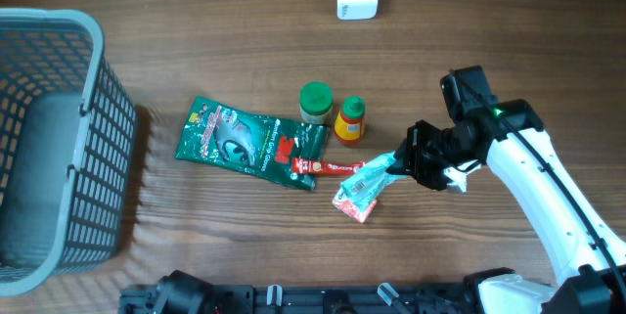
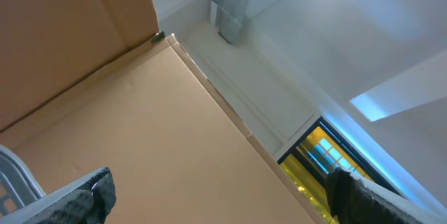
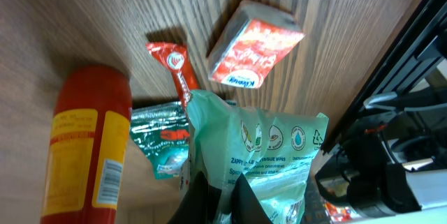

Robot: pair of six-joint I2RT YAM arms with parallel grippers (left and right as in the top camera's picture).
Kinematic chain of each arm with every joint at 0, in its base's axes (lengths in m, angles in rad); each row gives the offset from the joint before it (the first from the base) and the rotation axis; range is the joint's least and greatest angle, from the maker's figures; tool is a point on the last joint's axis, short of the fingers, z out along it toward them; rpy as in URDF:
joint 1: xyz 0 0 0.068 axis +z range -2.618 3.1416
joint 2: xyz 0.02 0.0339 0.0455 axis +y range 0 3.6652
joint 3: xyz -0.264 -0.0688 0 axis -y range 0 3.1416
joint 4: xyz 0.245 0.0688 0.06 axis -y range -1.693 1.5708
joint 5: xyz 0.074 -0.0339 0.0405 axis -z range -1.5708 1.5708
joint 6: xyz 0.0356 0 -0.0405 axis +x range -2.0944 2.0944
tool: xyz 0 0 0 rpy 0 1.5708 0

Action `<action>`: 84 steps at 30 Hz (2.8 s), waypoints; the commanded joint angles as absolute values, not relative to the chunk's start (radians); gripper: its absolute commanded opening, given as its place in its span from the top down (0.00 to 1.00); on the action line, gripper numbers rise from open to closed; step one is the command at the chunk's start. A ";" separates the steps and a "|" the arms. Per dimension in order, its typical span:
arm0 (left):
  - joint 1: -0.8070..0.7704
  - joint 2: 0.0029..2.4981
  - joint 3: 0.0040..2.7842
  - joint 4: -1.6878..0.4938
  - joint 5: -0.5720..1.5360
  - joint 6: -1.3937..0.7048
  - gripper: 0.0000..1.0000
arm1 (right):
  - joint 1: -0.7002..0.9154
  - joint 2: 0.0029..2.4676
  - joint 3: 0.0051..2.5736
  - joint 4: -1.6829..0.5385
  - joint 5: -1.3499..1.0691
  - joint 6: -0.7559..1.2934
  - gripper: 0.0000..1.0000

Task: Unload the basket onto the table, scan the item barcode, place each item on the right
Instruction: 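Raise the wipes pack with the right gripper toward the top of the table, then hold the wipes pack barcode in front of the white scanner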

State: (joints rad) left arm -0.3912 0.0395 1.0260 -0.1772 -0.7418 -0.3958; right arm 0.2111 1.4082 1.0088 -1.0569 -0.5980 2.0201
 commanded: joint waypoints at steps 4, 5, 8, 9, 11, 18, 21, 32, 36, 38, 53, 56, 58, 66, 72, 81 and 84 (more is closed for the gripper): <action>-0.359 0.004 1.025 -0.200 -0.733 -0.402 0.00 | 0.207 1.418 1.022 -1.071 -0.538 2.068 0.96; -0.345 0.004 1.025 -0.204 -0.729 -0.407 0.00 | 0.207 1.418 1.022 -1.080 -0.522 2.068 0.96; -0.312 0.004 1.024 -0.212 -0.728 -0.420 0.00 | 0.207 1.418 1.022 -1.102 -0.488 2.068 0.96; -0.294 0.004 1.024 -0.223 -0.726 -0.454 0.00 | 0.207 1.418 1.022 -1.111 -0.474 2.068 0.96; -0.263 0.004 1.025 -0.235 -0.725 -0.493 0.00 | 0.207 1.418 1.022 -1.114 -0.467 2.068 0.96; -0.152 0.004 1.022 -0.268 -0.621 -0.514 0.00 | 0.207 1.418 1.022 -1.103 -0.469 2.020 0.96; -0.128 0.004 0.984 -0.268 -0.560 -0.542 0.00 | 0.207 1.417 1.022 -1.111 -0.471 2.020 0.96; -0.128 0.006 0.855 -0.651 -0.169 -0.595 0.00 | 0.207 1.417 1.022 -1.155 -0.323 1.970 0.96; -0.128 0.006 0.855 -0.960 -0.169 -0.595 0.00 | 0.207 1.417 1.022 -1.158 -0.248 1.962 0.96; -0.128 0.006 0.855 -1.040 -0.169 -0.595 0.00 | 0.207 1.417 1.022 -1.158 -0.222 1.943 0.96; -0.128 0.006 0.855 -1.217 -0.169 -0.596 0.00 | 0.134 1.417 1.022 -1.188 -0.233 1.932 0.96; -0.128 0.006 0.855 -1.217 -0.169 -0.596 0.00 | 0.070 1.417 1.022 -1.075 -0.233 1.674 0.96; -0.128 0.006 0.855 -1.217 -0.169 -0.596 0.00 | 0.027 1.417 1.022 -0.874 -0.256 1.314 0.96; -0.128 0.006 0.855 -1.217 -0.169 -0.596 0.00 | -0.045 1.417 1.022 -0.239 -0.636 0.586 0.96; -0.128 0.006 0.855 -1.217 -0.169 -0.596 0.00 | -0.044 1.452 1.020 -0.147 -0.777 0.500 0.96; -0.128 0.006 0.855 -1.217 -0.169 -0.596 0.00 | -0.044 1.824 1.020 0.730 -1.183 0.865 0.96; -0.128 0.006 0.855 -1.217 -0.169 -0.596 0.00 | -0.044 1.976 1.031 1.184 -1.143 1.108 0.96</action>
State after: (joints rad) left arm -0.1352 0.0139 0.8528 -1.2205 -0.1806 -0.5900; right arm -0.0422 1.8565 1.0088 0.9333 -1.1053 0.8146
